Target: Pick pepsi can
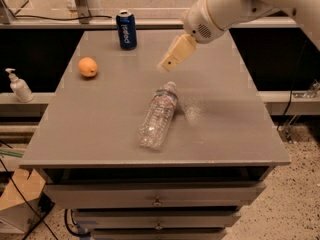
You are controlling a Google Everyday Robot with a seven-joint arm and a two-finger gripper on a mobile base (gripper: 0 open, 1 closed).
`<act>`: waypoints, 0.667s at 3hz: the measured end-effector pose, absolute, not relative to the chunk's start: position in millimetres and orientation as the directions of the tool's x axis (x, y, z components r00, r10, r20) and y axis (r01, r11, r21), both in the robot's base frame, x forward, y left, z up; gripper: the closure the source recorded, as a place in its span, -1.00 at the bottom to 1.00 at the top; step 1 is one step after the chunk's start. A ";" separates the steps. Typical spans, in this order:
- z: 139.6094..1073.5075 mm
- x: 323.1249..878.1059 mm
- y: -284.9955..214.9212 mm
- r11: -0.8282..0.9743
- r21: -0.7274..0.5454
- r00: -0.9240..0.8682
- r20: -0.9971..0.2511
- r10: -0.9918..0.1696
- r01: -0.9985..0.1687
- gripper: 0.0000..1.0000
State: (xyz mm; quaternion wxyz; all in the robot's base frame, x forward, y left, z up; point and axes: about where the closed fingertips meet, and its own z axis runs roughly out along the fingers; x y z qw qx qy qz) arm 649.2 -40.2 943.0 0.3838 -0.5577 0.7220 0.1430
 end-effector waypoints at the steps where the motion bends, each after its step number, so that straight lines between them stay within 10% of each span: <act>1: 935.7 667.5 -34.0 0.359 -0.200 -0.097 -0.744 -0.661 -0.912 -1.00; 2: 934.4 669.0 -33.5 0.360 -0.198 -0.098 -0.746 -0.659 -0.912 -1.00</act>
Offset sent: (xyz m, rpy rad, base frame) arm 0.0166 0.0056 -0.0066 0.0419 0.0054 -0.0119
